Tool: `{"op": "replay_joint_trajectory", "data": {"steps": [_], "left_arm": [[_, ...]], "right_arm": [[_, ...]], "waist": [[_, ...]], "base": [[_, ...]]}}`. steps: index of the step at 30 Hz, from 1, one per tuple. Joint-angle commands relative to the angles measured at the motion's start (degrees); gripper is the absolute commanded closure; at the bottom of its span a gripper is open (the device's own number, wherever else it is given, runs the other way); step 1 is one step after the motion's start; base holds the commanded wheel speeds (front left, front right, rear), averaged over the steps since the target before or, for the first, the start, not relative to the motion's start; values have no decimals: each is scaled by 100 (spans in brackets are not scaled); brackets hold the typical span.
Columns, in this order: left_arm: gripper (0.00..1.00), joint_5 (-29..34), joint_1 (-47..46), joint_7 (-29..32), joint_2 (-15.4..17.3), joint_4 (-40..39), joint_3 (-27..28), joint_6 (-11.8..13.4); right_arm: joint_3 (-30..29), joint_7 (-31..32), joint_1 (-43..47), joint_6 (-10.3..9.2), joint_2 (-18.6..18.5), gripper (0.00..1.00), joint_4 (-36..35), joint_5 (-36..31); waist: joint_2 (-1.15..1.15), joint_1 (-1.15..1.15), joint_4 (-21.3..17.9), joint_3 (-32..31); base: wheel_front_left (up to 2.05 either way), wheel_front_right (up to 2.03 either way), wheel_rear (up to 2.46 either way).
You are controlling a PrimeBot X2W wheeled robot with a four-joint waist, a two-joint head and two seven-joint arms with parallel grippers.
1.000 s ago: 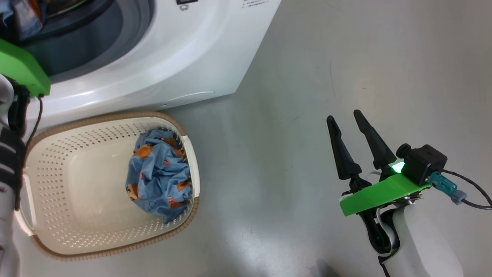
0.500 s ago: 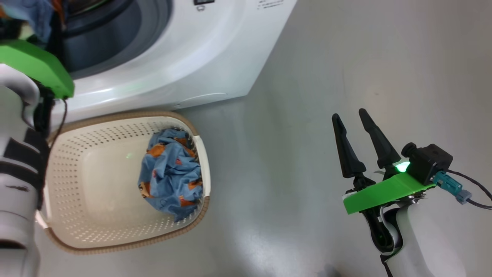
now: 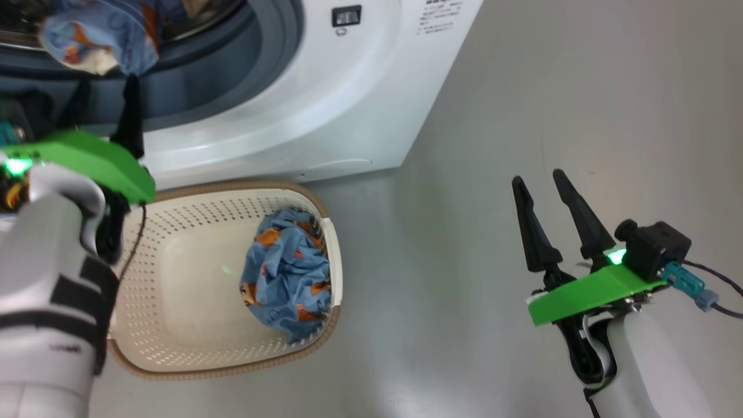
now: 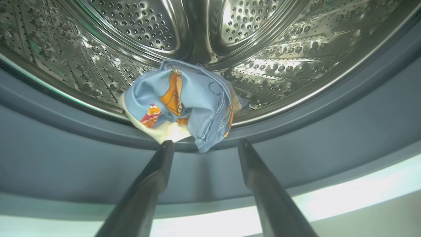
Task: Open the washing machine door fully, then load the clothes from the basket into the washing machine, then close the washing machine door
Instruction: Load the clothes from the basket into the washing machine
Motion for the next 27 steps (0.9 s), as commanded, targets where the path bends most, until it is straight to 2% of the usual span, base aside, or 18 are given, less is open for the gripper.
{"op": "replay_joint_trajectory", "data": {"steps": [1, 8, 16, 27], "left_arm": [[0, 15, 187, -35, 225, -261, 196, -7], [0, 231, 1227, -35, 120, -1225, 669, -7], [0, 623, 2692, -35, -109, -2423, 1239, -7], [0, 916, 4243, -36, -302, -3389, 1682, -7]], "right_arm": [[90, -28, 198, 9, -18, 0, -99, -35], [49, -28, 376, 9, -188, 0, -38, -9], [61, -28, 731, 9, -388, 0, 76, 69], [108, -28, 1305, 9, -625, 0, 169, 203]], "waist": [[0, 0, 110, -145], [0, 0, 253, -526], [0, 0, 335, -1250], [0, 0, 413, -2050]], "base": [[0, 0, 0], [0, 0, 0], [0, 0, 0], [0, 0, 0]]}}
